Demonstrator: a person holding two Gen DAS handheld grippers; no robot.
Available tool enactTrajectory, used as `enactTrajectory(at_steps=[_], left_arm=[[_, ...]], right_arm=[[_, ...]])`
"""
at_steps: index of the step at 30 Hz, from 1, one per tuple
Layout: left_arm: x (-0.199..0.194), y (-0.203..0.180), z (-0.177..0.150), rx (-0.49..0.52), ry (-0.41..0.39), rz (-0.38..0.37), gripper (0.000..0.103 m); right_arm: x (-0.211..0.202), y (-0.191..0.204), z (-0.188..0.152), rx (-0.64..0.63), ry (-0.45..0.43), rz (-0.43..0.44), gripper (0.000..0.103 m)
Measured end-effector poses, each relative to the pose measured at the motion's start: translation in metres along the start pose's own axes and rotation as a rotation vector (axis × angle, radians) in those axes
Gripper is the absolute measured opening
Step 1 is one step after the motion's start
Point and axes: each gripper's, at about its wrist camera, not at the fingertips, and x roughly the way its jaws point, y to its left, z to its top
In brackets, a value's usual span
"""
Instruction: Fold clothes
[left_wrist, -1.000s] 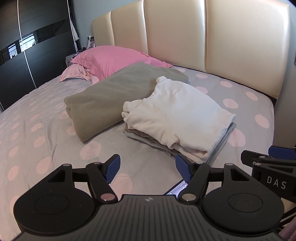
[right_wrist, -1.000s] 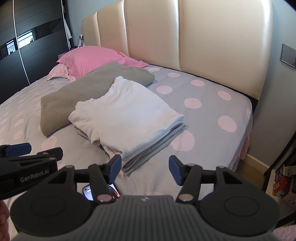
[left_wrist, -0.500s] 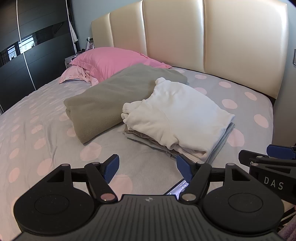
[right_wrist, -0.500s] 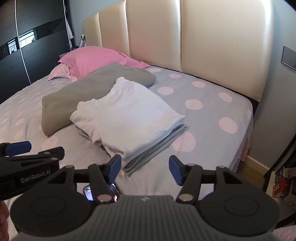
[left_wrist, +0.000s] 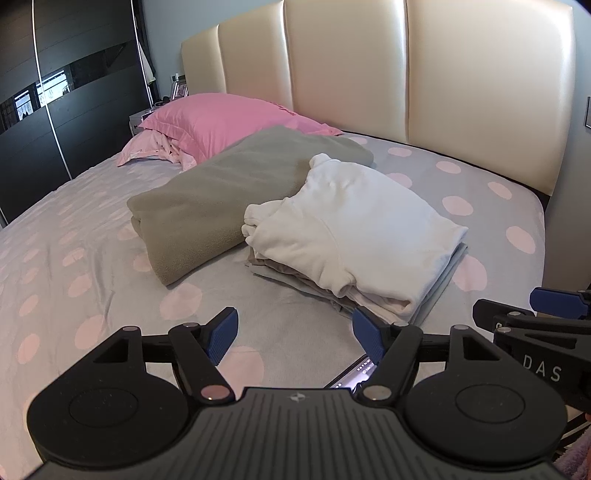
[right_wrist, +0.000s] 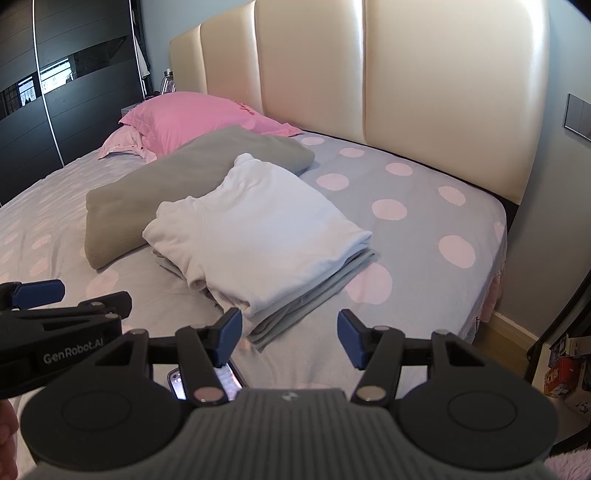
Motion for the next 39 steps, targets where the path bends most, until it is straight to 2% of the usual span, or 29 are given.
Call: enactTrajectory(at_steps=[39], left_arm=[[0.0023, 0.0033, 0.0006, -0.019, 0.016, -0.009, 0.067]], right_arm=[[0.0001, 0.0018, 0.0003, 0.0, 0.005, 0.027, 0.061]])
